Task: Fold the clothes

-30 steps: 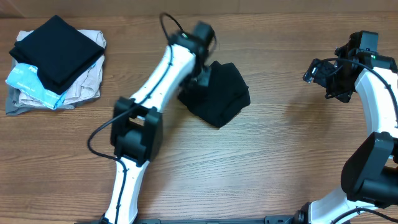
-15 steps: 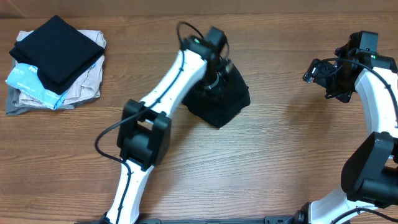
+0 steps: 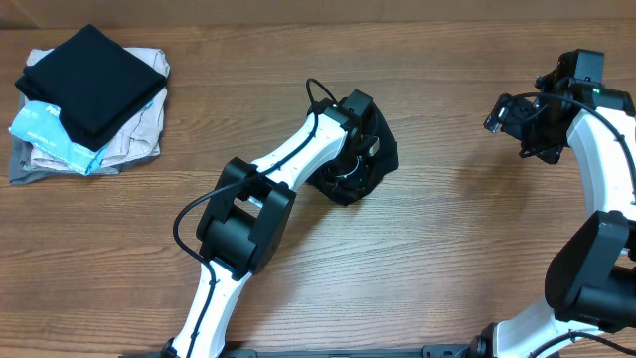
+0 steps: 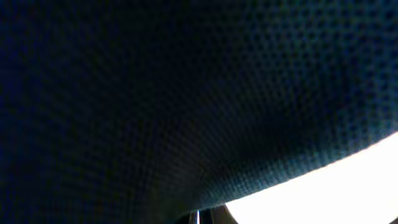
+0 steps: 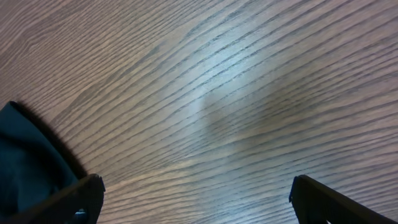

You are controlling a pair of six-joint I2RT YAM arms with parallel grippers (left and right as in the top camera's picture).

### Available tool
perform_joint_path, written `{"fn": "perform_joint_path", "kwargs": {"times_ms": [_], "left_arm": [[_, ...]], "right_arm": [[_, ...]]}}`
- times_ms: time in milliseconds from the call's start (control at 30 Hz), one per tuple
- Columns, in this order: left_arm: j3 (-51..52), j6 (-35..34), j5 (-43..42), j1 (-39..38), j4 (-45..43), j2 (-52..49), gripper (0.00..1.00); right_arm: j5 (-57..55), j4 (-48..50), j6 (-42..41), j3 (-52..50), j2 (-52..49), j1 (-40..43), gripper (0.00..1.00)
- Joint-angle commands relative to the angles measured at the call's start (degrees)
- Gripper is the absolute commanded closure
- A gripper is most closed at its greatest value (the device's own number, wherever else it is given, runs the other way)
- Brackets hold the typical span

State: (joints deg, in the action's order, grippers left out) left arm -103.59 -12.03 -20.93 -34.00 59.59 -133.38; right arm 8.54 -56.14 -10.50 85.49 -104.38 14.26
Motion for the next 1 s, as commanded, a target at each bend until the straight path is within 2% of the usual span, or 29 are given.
{"fn": "perform_joint_path", "kwargs": {"times_ms": [0,133,267,367,533,733,867,967], "left_arm": [[-0.74,0.50,-2.34,0.50,0.59,1.33,0.96],[-4.37,0.42,-1.22,0.52,2.16,5.51,0.96],[-5.49,-2.19,7.13,1.03,2.12,9.44,0.96],[-5.49,-2.12,12.72,1.03,3.15,10.12,0.88],[-4.11,-2.14,16.22,0.96,2.25,9.33,0.91],[-2.19,-2.38,16.28,0.96,2.08,6.03,0.96],[-0.85,-2.29,11.02,0.90,4.02,4.02,0.96],[0.66,-2.29,10.03,0.57,4.52,3.34,0.96]], "right_arm": [[-0.48,0.26,-0.17,0.72,1.29,0.13,0.00],[-0.48,0.26,-0.17,0.72,1.29,0.13,0.00],[-0.48,0.26,-0.17,0.72,1.29,0.13,0.00],[-0.48,0.26,-0.17,0.72,1.29,0.13,0.00],[-0.48,0.26,-0.17,0.72,1.29,0.13,0.00],[-0.48,0.26,-0.17,0.72,1.29,0.13,0.00],[-0.48,0.28,-0.17,0.72,1.29,0.13,0.00],[-0.48,0.26,-0.17,0.72,1.29,0.13,0.00]]}}
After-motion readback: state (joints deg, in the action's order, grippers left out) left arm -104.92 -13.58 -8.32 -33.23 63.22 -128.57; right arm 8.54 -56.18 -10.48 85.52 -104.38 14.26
